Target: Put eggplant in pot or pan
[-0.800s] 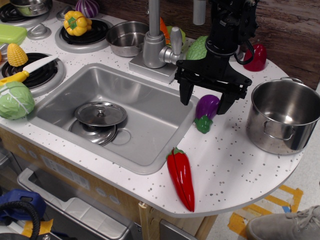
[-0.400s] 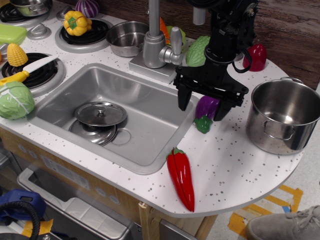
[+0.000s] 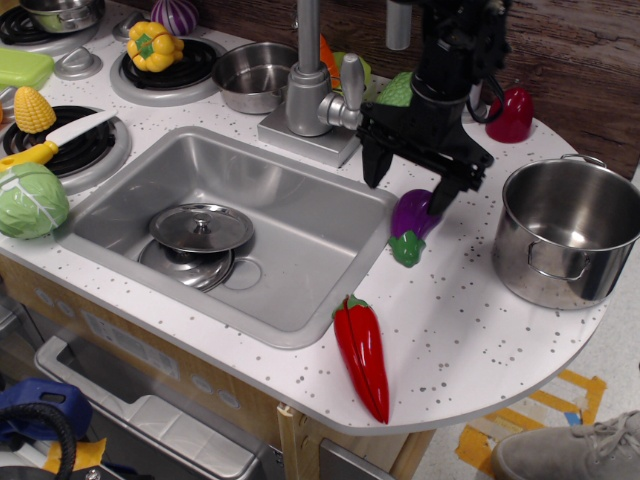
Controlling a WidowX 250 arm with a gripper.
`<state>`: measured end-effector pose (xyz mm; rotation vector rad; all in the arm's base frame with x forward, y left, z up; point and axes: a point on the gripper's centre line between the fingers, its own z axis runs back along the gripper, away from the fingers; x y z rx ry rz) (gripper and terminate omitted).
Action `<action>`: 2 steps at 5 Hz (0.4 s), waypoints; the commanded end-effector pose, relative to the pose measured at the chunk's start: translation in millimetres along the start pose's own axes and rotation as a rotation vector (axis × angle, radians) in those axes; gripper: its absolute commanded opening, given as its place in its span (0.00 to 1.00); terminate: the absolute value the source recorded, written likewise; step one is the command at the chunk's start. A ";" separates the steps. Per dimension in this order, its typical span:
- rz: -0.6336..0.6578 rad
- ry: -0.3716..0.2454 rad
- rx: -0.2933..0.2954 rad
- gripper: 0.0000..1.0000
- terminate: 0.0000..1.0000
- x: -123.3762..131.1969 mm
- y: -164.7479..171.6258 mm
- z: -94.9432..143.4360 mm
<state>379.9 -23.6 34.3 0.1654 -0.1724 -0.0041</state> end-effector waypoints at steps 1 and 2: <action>-0.041 -0.091 -0.017 1.00 0.00 21.7 4.4 -0.2; -0.070 -0.117 -0.012 1.00 0.00 22.7 3.9 -6.3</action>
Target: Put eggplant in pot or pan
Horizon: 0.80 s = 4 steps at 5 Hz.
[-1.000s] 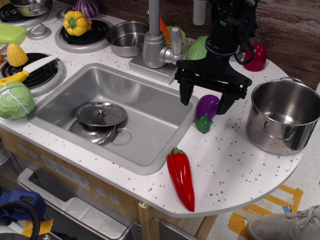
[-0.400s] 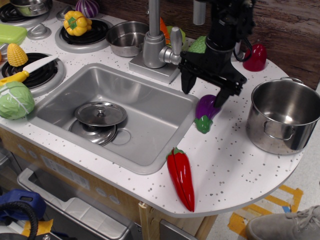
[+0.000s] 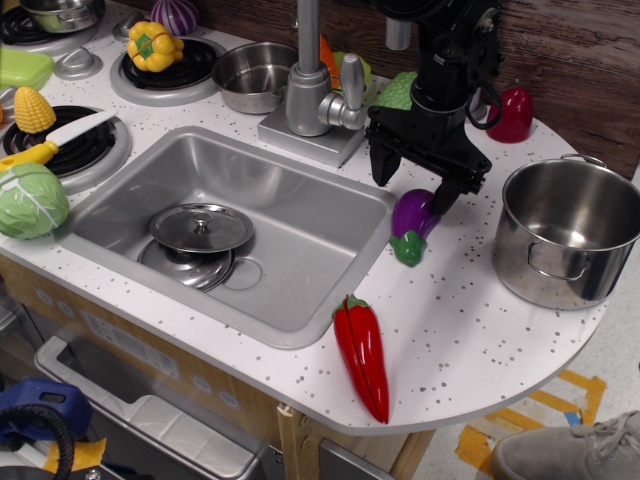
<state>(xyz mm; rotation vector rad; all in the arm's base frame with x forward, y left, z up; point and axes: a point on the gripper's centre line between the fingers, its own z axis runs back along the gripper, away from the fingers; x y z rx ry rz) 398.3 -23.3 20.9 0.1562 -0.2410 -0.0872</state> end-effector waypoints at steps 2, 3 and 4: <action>-0.011 -0.054 -0.018 1.00 0.00 6.4 4.4 -2.5; -0.005 -0.042 -0.036 1.00 0.00 3.9 3.4 -6.9; 0.007 -0.010 -0.021 1.00 0.00 2.0 5.2 0.5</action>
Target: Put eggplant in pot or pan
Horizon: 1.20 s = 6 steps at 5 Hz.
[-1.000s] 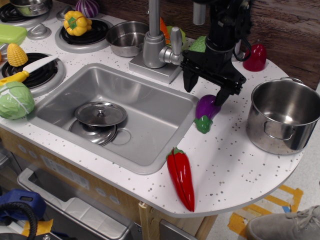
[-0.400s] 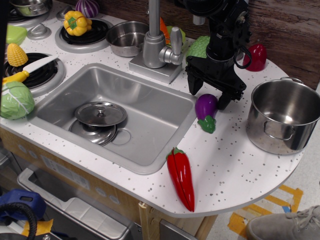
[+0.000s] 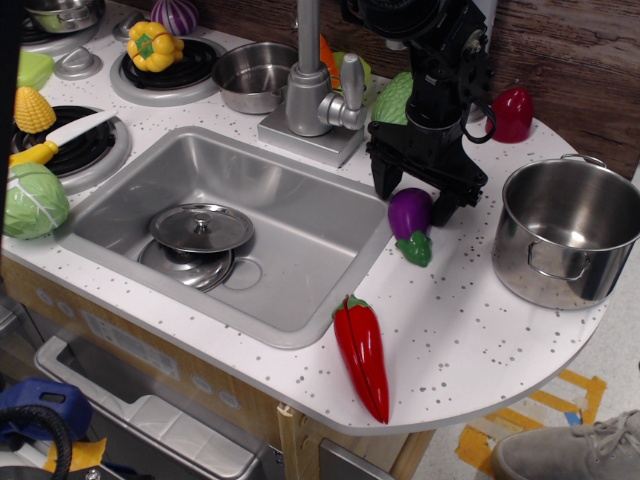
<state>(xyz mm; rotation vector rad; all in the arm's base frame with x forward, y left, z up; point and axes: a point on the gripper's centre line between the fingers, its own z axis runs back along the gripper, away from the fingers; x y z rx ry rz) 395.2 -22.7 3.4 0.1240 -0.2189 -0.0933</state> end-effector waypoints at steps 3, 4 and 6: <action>0.161 -0.001 0.016 1.00 0.00 -2.4 -0.8 17.7; 0.202 -0.005 0.014 1.00 0.00 -5.1 -3.3 14.4; 0.217 -0.006 0.003 0.00 0.00 -5.3 -3.4 11.8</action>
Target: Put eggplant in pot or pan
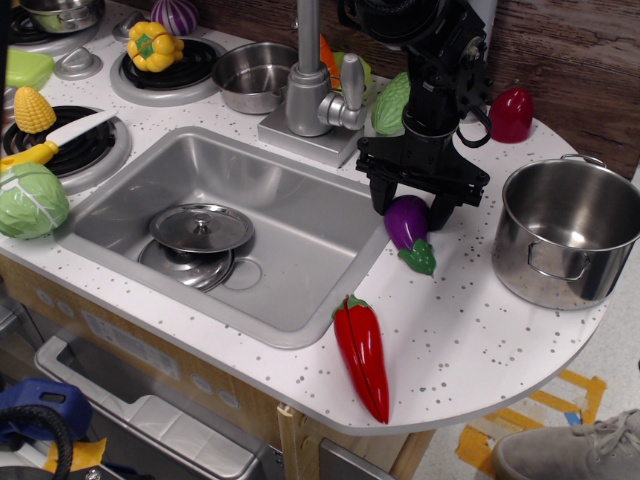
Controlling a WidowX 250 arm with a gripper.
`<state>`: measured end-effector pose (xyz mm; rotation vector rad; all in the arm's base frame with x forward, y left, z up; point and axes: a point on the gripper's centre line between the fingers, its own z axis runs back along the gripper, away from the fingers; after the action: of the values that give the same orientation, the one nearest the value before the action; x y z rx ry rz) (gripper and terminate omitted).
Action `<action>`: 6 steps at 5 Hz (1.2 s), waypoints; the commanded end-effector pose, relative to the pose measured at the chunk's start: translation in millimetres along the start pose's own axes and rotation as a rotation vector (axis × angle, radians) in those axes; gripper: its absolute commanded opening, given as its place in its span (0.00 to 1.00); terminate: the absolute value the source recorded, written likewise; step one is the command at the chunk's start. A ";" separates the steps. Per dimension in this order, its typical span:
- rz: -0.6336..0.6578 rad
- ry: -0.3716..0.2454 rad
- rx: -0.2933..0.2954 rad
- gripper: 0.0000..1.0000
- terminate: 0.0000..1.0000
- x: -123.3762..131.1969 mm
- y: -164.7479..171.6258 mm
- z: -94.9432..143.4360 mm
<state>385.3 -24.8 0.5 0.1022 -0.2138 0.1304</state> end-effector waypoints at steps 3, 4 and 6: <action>-0.019 0.031 0.099 0.00 0.00 9.6 2.1 75.1; -0.011 -0.002 0.095 0.00 0.00 18.4 -5.0 87.2; 0.024 -0.022 0.027 0.00 0.00 42.7 -41.6 106.1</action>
<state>412.7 -77.0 94.4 0.1490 -0.1772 0.1680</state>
